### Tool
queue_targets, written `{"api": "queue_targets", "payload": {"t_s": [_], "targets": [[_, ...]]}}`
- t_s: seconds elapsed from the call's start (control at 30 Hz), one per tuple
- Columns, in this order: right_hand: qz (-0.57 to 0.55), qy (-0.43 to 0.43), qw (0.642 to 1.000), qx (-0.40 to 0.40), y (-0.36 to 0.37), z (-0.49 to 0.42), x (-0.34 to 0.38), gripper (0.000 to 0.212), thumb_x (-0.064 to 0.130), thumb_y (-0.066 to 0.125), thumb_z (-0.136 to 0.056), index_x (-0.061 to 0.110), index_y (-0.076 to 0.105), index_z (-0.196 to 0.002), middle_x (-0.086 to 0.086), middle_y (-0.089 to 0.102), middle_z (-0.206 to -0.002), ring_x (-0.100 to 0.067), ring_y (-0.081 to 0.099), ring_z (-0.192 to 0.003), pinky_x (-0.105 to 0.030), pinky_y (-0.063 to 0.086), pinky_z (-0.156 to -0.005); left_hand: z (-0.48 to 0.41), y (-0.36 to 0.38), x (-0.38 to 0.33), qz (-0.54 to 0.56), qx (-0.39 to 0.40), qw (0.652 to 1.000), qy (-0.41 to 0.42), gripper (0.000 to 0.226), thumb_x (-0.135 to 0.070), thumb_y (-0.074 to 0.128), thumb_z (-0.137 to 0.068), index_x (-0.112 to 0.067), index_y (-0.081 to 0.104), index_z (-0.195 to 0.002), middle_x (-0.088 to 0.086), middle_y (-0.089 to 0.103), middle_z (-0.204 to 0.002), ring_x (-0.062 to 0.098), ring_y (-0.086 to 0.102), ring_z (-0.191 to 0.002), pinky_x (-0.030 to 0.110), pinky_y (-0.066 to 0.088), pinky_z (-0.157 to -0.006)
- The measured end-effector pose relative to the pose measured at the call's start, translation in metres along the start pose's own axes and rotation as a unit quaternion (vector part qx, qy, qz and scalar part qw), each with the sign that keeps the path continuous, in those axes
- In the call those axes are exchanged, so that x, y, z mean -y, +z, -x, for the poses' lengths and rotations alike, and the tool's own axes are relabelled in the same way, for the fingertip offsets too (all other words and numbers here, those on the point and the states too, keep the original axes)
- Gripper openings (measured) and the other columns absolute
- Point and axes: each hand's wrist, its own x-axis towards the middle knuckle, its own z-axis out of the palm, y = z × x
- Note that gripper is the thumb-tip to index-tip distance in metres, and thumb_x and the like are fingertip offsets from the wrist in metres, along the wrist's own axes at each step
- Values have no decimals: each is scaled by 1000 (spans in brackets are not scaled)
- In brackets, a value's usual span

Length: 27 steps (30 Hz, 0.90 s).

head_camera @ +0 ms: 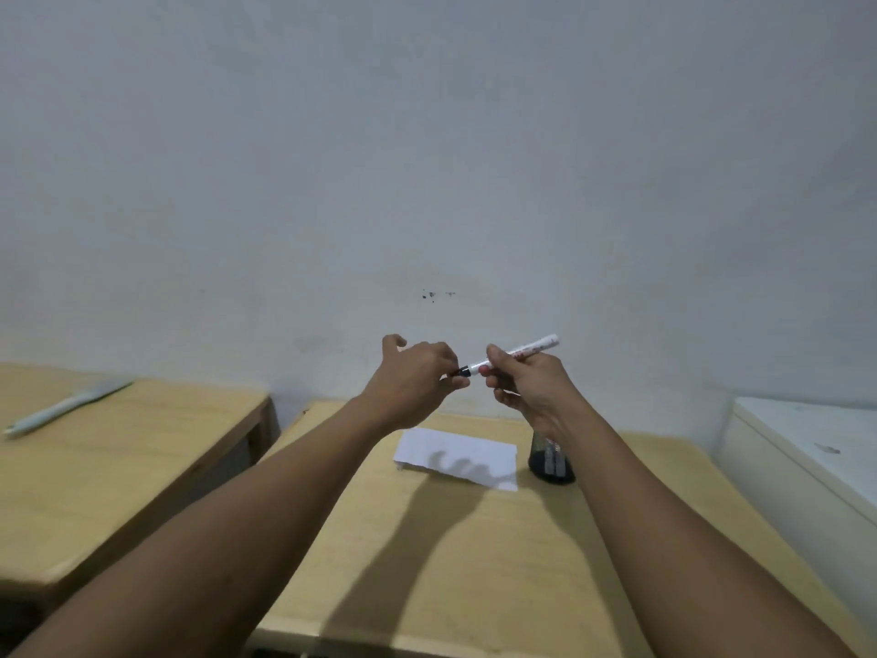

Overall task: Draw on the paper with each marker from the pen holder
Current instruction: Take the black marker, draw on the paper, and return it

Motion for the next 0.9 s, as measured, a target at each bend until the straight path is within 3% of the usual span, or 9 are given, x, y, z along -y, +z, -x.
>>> {"api": "queue_targets", "payload": {"t_s": [0.1, 0.2, 0.3, 0.43, 0.53, 0.63, 0.7, 0.8, 0.9], "targets": [[5, 7, 1000, 26, 13, -16, -20, 18, 18, 70, -95, 0, 72, -93, -10, 72, -82, -14, 63, -67, -28, 54, -68, 6, 14, 22, 12, 36, 999, -12, 33, -44, 43, -100, -26, 71, -102, -14, 62, -118, 11, 56, -104, 48, 18, -105], [-1, 20, 998, 51, 20, -31, -41, 16, 15, 67, -97, -1, 71, -100, -10, 71, -85, -15, 63, -70, -27, 54, -70, 7, 29, 44, 69, 91, 992, -53, 33, -48, 44, -99, -29, 71, -100, -13, 64, -113, 11, 55, -98, 45, 19, -103], [1, 40, 995, 91, 24, -45, -61, 14, 13, 64, -99, 1, 69, -105, -8, 70, -89, -16, 64, -76, -27, 54, -71, 10, 48, 70, 156, 171, 968, -100, 33, -58, 46, -93, -36, 69, -85, -6, 69, -106, 14, 58, -94, 38, 27, -93], [-23, 68, 992, 100, 26, -64, -81, 14, 14, 62, -100, 2, 69, -105, -5, 74, -87, -16, 68, -76, -31, 56, -73, 18, 69, 97, 272, 217, 925, -151, 36, -67, 50, -85, -39, 71, -78, -15, 67, -110, 17, 60, -102, 44, 41, -101], [-54, 51, 996, 56, 26, -79, -91, 10, 11, 66, -98, 1, 68, -101, -10, 71, -86, -18, 69, -72, -29, 60, -69, 22, 92, 105, 160, 177, 957, -164, 27, -62, 48, -91, -44, 67, -85, -18, 62, -119, 14, 51, -113, 43, 26, -100], [-24, 8, 999, 28, 30, -89, -107, 9, 0, 72, -91, -1, 68, -98, -18, 72, -89, -21, 72, -76, -32, 63, -80, 31, 116, 106, 96, 184, 968, -142, 30, -58, 44, -94, -45, 68, -105, -17, 56, -131, 13, 42, -122, 51, 17, -105], [4, -8, 1000, -1, 35, -94, -120, 12, -2, 77, -86, 0, 69, -94, -19, 73, -87, -25, 72, -75, -39, 63, -83, 37, 130, 103, 61, 190, 973, -118, 26, -54, 44, -95, -46, 67, -105, -18, 55, -134, 14, 41, -124, 55, 13, -107], [67, -25, 997, -23, 42, -99, -137, 18, 12, 84, -83, 1, 72, -90, -18, 75, -82, -23, 73, -72, -38, 61, -70, 46, 144, 99, 50, 181, 976, -113, 28, -48, 39, -94, -47, 66, -102, -17, 58, -128, 17, 46, -122, 59, 13, -106], [92, -18, 996, -10, 49, -105, -149, 21, 17, 81, -87, 3, 65, -91, -24, 75, -85, -22, 72, -71, -36, 58, -64, 53, 149, 99, 57, 168, 978, -112, 36, -55, 34, -94, -47, 67, -105, -14, 60, -129, 17, 48, -122, 62, 15, -106]]}}
